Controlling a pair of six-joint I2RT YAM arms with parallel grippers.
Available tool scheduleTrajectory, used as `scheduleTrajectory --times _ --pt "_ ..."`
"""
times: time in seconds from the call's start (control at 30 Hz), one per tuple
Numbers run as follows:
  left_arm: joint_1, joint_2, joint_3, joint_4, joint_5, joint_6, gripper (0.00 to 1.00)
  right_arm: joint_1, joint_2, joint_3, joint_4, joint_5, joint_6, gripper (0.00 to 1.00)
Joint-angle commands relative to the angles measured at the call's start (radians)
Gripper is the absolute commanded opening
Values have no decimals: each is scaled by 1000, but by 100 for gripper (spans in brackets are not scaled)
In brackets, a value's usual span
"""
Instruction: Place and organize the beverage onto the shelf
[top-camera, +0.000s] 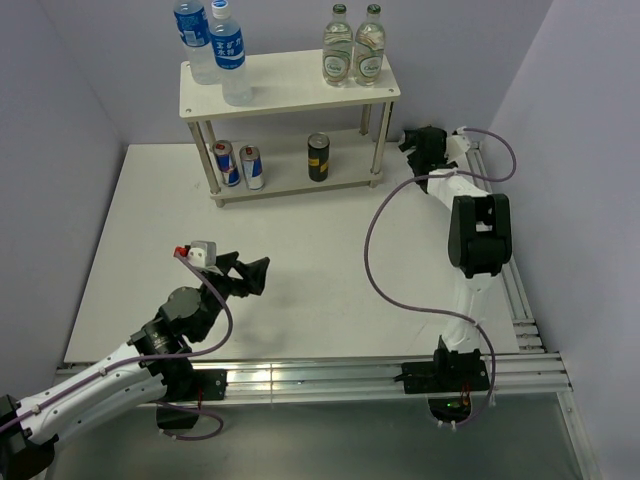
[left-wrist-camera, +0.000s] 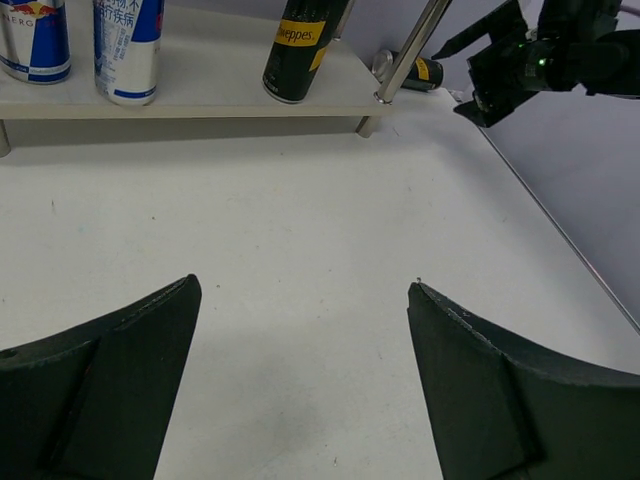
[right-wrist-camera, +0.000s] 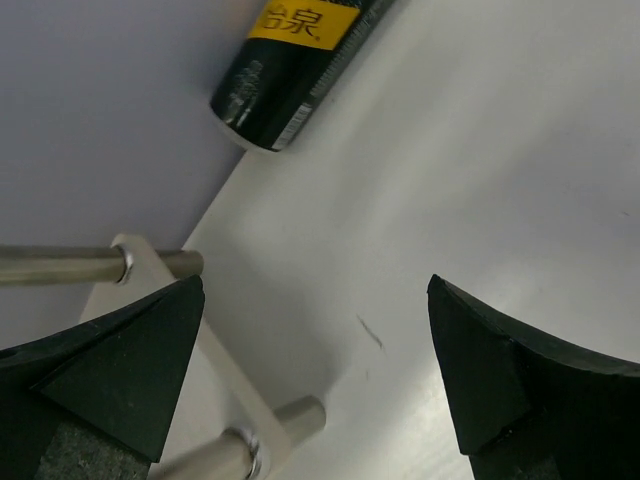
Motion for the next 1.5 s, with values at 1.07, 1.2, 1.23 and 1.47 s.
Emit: scheduleTrajectory --times 1.07,1.2,1.23,1.47 --pt "-3 33 -18 42 45 -5 91 -139 643 710 -34 -243 646 96" --pt "-3 27 -17 42 52 -3 91 -144 708 791 -34 -245 729 96" --pt "-3 27 -18 44 54 -3 91 -144 720 797 -34 -246 746 95" --pt "-3 44 -15 50 55 0 91 -144 828 940 3 -220 804 94"
